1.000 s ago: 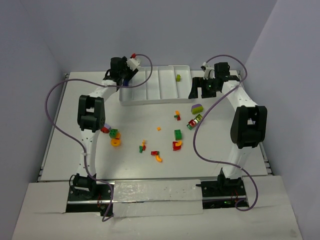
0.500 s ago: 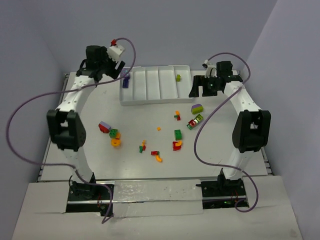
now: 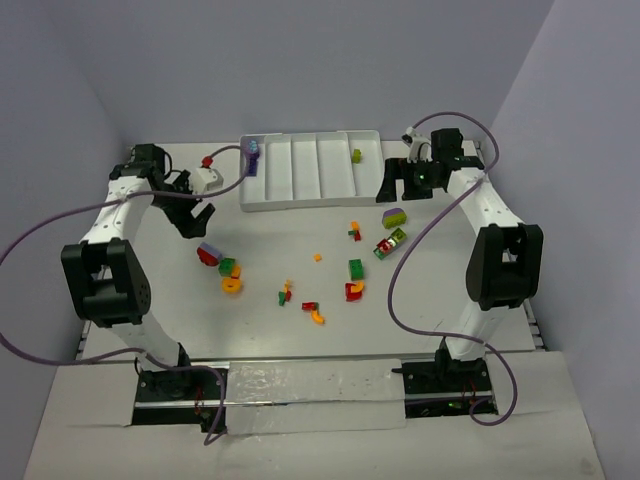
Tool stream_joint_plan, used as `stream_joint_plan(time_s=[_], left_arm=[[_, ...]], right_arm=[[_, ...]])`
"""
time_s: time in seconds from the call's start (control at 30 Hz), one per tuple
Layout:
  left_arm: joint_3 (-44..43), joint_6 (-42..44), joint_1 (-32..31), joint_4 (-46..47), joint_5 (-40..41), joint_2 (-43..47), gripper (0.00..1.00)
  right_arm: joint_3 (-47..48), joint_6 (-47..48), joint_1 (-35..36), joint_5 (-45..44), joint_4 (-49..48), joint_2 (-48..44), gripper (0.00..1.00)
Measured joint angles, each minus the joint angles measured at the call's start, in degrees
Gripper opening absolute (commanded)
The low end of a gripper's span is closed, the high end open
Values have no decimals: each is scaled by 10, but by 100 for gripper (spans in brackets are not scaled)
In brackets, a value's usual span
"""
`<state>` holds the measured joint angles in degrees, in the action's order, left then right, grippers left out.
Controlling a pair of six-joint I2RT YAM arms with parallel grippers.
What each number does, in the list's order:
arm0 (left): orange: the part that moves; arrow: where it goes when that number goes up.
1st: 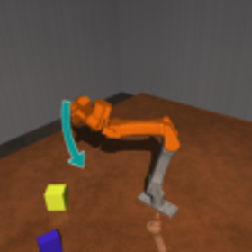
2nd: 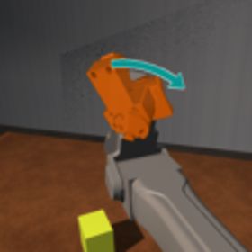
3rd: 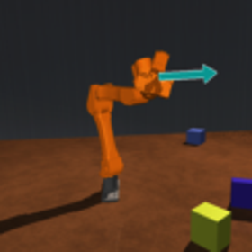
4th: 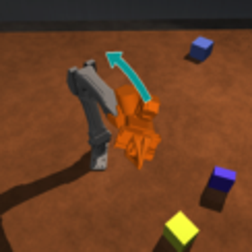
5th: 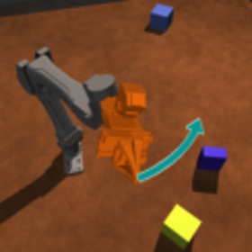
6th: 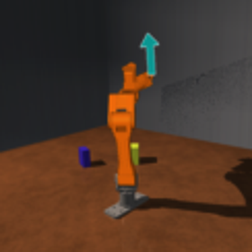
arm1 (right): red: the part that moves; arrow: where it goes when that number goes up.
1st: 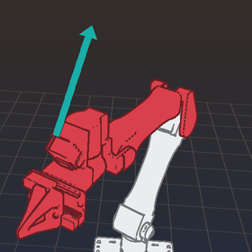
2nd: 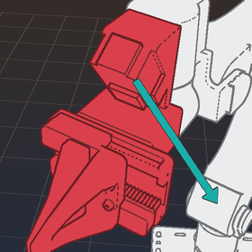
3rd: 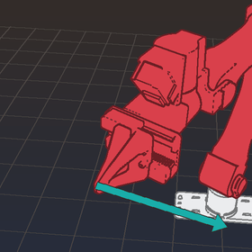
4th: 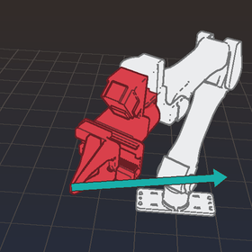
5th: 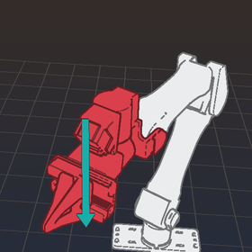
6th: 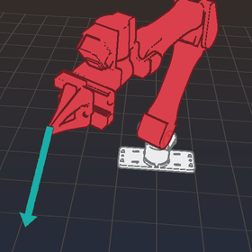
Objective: Sort the legos into containers by color
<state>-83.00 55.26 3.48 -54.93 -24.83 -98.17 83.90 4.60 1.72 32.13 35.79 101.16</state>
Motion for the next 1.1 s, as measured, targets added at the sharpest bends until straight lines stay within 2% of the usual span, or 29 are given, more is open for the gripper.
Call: stream_joint_plan(time_s=[0.17, 0.33, 0.57, 0.8, 1.1], left_arm=[[40, 63, 4, -12, -6, -18, 99], [80, 218, 15, -38, -38, -16, 99], [50, 375, 19, -80, -57, -50, 99], [77, 444, 18, -75, -56, -65, 99], [117, 473, 9, -37, -56, -69, 96]], right_arm=[[-11, 4, 7, 1, 0, -1, 100], [-14, 5, 10, 5, 3, -1, 100], [-14, 6, 10, 6, 7, -1, 100], [-13, 6, 11, 6, 13, 3, 100], [5, 4, 17, 7, 28, 11, 100]])
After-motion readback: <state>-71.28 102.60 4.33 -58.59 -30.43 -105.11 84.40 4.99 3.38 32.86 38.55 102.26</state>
